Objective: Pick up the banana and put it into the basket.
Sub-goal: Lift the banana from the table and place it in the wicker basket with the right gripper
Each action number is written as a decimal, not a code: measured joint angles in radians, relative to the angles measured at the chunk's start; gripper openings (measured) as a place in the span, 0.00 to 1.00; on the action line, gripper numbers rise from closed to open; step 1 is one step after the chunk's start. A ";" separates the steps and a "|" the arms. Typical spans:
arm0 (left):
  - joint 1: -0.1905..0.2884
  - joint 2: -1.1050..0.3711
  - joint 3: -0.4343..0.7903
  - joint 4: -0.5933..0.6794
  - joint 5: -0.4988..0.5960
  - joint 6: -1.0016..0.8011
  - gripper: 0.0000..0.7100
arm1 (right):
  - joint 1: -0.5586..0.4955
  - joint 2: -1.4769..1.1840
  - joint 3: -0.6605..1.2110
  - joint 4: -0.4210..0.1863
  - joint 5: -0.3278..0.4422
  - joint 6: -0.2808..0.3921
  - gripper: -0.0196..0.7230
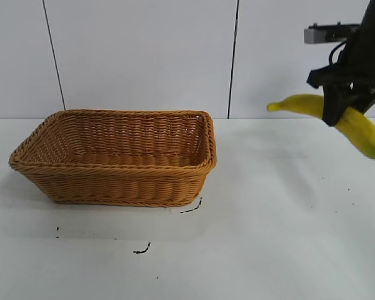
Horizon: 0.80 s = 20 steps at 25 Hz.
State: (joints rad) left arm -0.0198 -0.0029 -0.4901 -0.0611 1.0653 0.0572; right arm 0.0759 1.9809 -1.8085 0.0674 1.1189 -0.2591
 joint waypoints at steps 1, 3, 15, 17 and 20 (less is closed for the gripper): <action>0.000 0.000 0.000 0.000 0.000 0.000 0.98 | 0.019 0.007 -0.026 0.000 0.000 -0.009 0.46; 0.000 0.000 0.000 0.000 0.000 0.000 0.98 | 0.063 0.035 -0.091 0.000 0.012 -0.018 0.46; 0.000 0.000 0.000 0.000 0.000 0.000 0.98 | 0.416 0.326 -0.550 0.004 0.075 -0.147 0.46; 0.000 0.000 0.000 0.000 0.000 0.000 0.98 | 0.462 0.349 -0.552 0.003 0.044 -0.231 0.46; 0.000 0.000 0.000 0.000 0.000 0.000 0.98 | 0.510 0.380 -0.552 -0.002 -0.019 -0.351 0.46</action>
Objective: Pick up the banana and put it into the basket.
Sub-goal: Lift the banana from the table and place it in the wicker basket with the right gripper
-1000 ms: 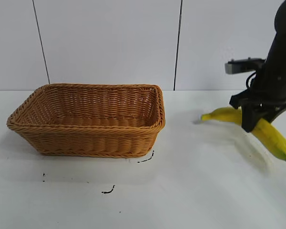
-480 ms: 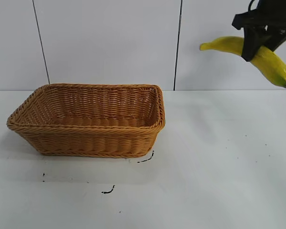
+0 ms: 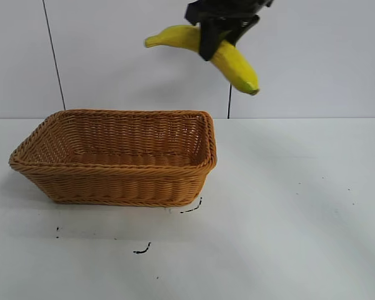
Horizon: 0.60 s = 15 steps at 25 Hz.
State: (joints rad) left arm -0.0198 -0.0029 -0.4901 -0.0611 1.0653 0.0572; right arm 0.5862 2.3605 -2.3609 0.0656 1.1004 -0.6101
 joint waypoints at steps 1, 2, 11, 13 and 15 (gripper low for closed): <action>0.000 0.000 0.000 0.000 0.000 0.000 0.98 | 0.011 0.007 0.000 0.000 -0.024 -0.025 0.46; 0.000 0.000 0.000 0.000 0.000 0.000 0.98 | 0.018 0.015 0.000 0.000 -0.045 -0.045 0.46; 0.000 0.000 0.000 0.000 0.000 0.000 0.98 | 0.029 0.131 0.001 -0.008 -0.110 -0.078 0.46; 0.000 0.000 0.000 0.000 0.000 0.000 0.98 | 0.029 0.155 0.002 -0.005 -0.124 -0.078 0.46; 0.000 0.000 0.000 0.000 0.000 0.000 0.98 | 0.029 0.172 0.002 -0.001 -0.143 -0.078 0.46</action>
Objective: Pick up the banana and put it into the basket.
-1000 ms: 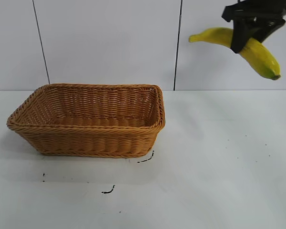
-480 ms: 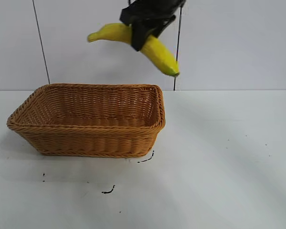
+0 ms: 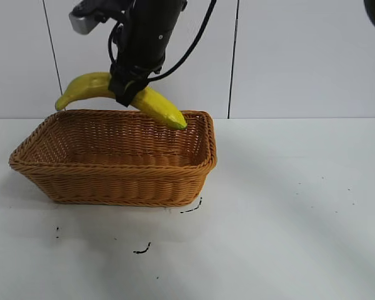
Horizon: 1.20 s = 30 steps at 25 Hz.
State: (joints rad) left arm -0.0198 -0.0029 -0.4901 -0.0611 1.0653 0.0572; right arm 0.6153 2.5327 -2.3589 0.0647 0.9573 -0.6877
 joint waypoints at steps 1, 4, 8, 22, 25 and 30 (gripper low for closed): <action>0.000 0.000 0.000 0.000 0.000 0.000 0.98 | 0.000 0.006 0.000 0.001 -0.002 0.000 0.46; 0.000 0.000 0.000 0.000 0.000 0.000 0.98 | 0.000 0.016 0.000 0.002 -0.002 0.000 0.46; 0.000 0.000 0.000 0.000 0.000 0.000 0.98 | 0.000 0.016 0.000 0.005 -0.005 0.008 0.52; 0.000 0.000 0.000 0.000 0.000 0.000 0.98 | -0.034 -0.104 -0.030 -0.165 0.109 0.568 0.95; 0.000 0.000 0.000 0.000 0.000 0.000 0.98 | -0.100 -0.116 -0.053 -0.147 0.163 0.607 0.95; 0.000 0.000 0.000 0.000 0.000 0.000 0.98 | -0.262 -0.115 -0.055 -0.107 0.238 0.617 0.95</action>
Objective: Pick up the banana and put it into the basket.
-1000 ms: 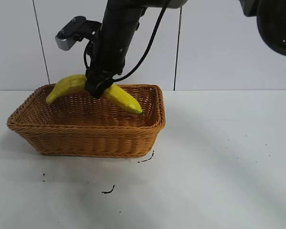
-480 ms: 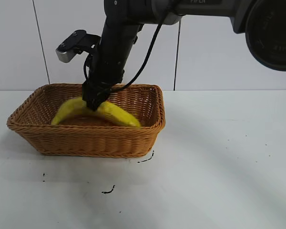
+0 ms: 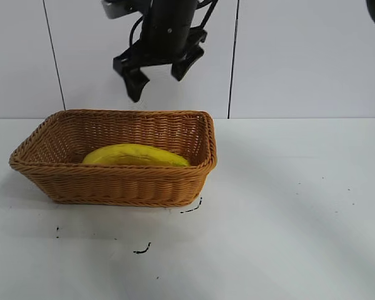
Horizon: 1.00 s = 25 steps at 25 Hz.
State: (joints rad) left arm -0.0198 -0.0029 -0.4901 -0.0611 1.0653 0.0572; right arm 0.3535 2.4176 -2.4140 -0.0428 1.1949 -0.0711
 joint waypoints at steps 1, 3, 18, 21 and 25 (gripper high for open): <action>0.000 0.000 0.000 0.000 0.000 0.000 0.98 | -0.030 0.000 0.000 0.000 0.004 0.000 0.95; 0.000 0.000 0.000 0.000 0.000 0.000 0.98 | -0.101 0.000 0.000 0.000 0.004 0.000 0.95; 0.000 0.000 0.000 0.000 0.000 0.000 0.98 | -0.377 -0.114 0.204 0.066 0.022 -0.014 0.95; 0.000 0.000 0.000 0.000 0.000 0.000 0.98 | -0.377 -0.162 0.262 0.083 0.022 -0.021 0.95; 0.000 0.000 0.000 0.000 0.000 0.000 0.98 | -0.377 -0.259 0.388 0.112 0.021 -0.021 0.95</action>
State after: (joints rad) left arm -0.0198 -0.0029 -0.4901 -0.0611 1.0653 0.0572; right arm -0.0239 2.1587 -2.0257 0.0694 1.2161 -0.0919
